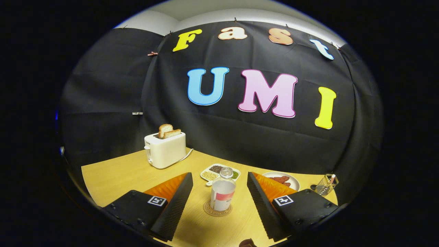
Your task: Take the bottle from table, then pour the juice into the cup, finally place the bottle on the coaster
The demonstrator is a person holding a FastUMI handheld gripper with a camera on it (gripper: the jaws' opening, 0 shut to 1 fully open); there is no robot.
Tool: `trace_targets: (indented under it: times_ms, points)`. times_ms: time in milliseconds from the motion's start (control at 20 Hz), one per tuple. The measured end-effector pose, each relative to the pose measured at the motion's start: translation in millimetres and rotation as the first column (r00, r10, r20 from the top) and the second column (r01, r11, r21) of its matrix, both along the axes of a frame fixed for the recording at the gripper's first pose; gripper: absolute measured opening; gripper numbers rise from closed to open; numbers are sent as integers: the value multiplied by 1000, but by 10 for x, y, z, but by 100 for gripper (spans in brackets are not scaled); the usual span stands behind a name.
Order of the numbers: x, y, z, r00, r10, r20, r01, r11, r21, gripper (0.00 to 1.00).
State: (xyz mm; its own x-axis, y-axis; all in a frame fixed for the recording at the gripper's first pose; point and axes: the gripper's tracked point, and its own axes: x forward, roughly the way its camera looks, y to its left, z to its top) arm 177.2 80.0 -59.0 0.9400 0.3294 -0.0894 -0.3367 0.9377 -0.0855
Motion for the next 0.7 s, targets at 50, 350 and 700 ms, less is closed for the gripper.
trace_targets:
  times_ms: [50, 350, 700]
  points:
    - [-86, -43, 152, 1000, -13, 17, 13, 1000, 1, 97]
    - [-695, -509, 659, 977, -203, 67, 203, 979, 2, 97]
    - [-1479, -796, 861, 958, -285, 38, 283, 958, 56, 97]
